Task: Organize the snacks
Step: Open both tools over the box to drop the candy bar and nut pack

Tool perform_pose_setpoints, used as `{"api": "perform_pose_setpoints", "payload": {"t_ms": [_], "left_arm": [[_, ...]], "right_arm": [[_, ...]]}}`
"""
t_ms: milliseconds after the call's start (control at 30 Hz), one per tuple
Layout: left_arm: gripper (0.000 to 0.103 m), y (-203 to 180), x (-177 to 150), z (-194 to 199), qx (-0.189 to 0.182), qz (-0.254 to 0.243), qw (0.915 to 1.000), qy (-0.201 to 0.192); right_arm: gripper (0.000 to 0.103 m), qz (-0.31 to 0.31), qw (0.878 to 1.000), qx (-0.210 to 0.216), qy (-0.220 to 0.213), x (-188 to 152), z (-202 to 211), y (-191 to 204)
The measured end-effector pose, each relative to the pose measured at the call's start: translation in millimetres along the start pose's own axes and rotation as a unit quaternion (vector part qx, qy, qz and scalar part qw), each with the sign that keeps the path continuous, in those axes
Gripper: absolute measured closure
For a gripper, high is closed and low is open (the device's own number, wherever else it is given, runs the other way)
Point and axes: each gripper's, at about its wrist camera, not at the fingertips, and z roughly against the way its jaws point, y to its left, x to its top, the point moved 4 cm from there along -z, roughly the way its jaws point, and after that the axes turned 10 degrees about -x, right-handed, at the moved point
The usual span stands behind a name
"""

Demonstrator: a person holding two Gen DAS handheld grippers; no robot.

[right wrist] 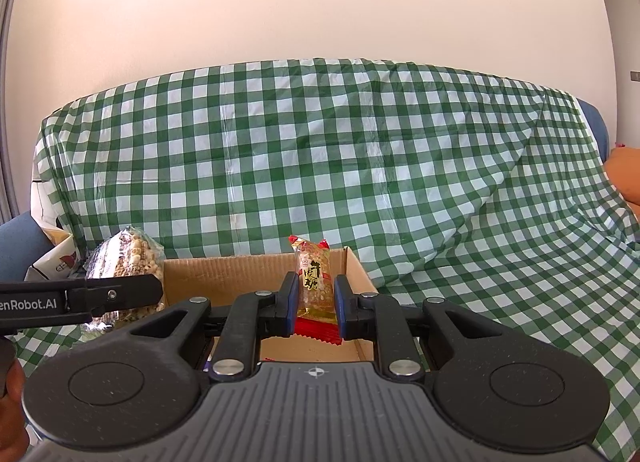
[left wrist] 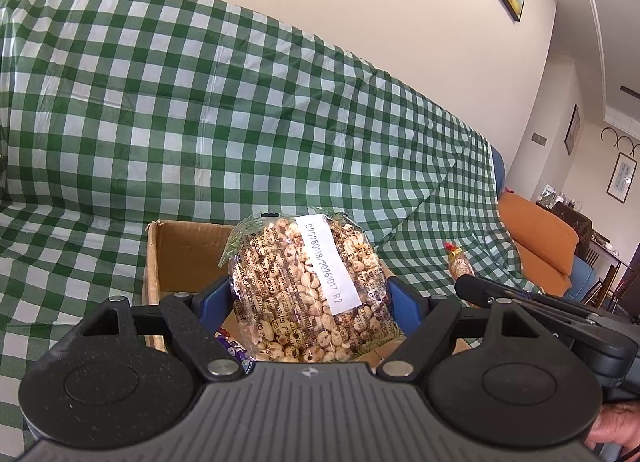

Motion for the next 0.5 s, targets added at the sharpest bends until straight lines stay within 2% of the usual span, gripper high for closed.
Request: {"api": "perform_pose_setpoints", "payload": {"t_ms": [100,133,200,267,367,500], "left_arm": [[0.012,2,0,-2,0.001,0.009,1.0,0.003],[0.004,3,0,-4,0.001,0.013,0.9999,0.006],[0.001,4,0,-4,0.006,0.014,0.9999,0.005],[0.001,4,1,-3,0.012,0.01,0.9999,0.005],[0.001,2,1,0,0.022,-0.008,0.9997,0.001],[0.001,-10,-5,12,0.049,-0.073,0.996,-0.012]], "right_arm": [[0.083,0.009,1.0,-0.002,0.007,-2,-3,3],[0.08,0.013,1.0,-0.003,0.015,-4,-6,5],[0.045,0.018,0.999,-0.009,0.025,-6,-10,7],[0.032,0.02,0.999,-0.011,0.026,-7,-11,9],[0.026,0.021,0.999,-0.009,0.032,-7,-14,11],[0.011,0.022,0.999,-0.014,0.034,-9,-13,15]]}}
